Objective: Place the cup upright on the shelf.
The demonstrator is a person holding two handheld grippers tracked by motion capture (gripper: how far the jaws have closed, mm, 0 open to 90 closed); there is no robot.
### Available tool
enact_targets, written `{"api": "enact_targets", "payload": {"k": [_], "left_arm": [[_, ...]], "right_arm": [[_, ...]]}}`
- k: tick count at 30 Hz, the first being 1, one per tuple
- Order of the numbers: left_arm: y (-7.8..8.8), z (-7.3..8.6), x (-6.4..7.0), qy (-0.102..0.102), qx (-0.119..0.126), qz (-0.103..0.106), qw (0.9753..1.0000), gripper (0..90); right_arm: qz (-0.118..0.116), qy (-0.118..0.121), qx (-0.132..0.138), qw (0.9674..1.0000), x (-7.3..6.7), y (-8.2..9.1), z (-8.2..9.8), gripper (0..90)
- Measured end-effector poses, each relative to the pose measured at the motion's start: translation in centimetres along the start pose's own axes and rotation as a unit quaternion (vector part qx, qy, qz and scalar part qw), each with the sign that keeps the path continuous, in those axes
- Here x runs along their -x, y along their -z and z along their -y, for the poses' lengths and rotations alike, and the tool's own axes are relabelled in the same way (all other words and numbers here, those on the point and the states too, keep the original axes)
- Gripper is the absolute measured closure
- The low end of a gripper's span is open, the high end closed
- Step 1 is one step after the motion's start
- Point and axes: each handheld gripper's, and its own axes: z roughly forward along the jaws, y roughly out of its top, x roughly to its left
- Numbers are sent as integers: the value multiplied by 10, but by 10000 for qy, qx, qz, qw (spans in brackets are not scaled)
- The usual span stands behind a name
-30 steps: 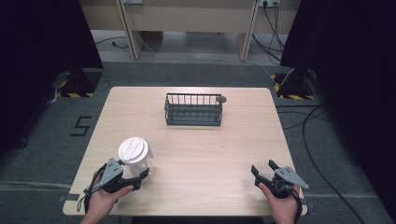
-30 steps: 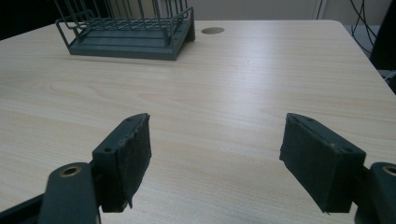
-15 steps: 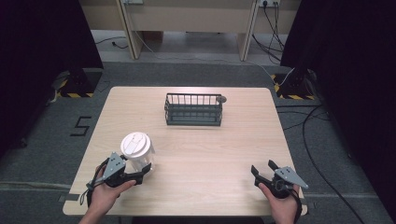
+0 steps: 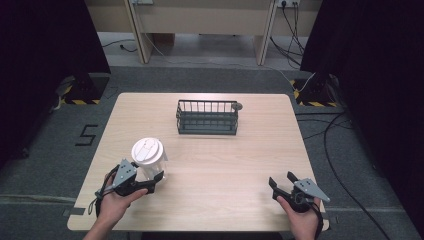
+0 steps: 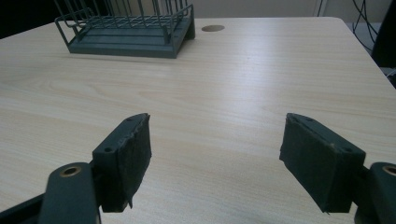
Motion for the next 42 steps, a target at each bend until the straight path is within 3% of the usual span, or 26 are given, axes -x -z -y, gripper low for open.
{"api": "enact_targets", "payload": {"k": [42], "left_arm": [[-27, -33, -8, -113, 135, 20, 9998, 179]], "right_arm": [[-6, -51, -10, 10000, 1, 0, 1, 253]]}}
